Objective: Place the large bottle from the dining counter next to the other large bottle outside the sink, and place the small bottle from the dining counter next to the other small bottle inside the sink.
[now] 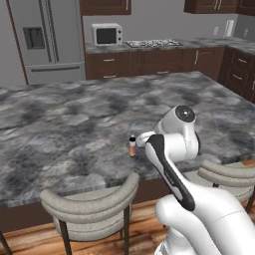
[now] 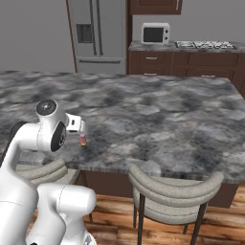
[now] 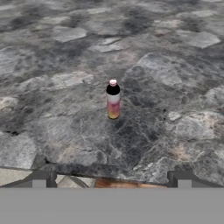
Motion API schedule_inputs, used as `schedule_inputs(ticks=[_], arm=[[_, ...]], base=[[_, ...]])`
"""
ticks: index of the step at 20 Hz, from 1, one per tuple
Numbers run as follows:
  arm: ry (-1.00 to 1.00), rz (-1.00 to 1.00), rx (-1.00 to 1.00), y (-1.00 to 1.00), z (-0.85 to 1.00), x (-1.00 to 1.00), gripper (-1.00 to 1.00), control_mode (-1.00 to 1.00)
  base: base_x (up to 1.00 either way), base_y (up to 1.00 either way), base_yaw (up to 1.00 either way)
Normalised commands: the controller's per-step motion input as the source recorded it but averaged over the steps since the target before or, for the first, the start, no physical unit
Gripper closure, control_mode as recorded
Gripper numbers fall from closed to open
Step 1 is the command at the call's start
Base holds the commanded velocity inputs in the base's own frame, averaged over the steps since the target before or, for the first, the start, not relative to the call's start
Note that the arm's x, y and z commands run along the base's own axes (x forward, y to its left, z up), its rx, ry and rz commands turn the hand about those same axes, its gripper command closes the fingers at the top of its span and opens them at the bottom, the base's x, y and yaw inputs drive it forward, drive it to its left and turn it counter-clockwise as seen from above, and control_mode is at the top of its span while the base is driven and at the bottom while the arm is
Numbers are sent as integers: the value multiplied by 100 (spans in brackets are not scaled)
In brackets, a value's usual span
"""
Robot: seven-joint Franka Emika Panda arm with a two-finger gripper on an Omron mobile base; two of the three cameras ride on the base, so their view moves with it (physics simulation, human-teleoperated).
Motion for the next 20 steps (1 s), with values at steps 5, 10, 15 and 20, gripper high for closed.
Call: schedule_inputs(ticks=[5,10,15,20], arm=[[-4,-2,0,0,0,1,-100,-100],[-5,0,0,1,0,0,-100,-100],[0,0,0,7,0,0,-100,-100],[0,0,0,2,0,0,-100,-100]], base=[[0,0,0],[0,0,0],[0,0,0],[0,0,0]])
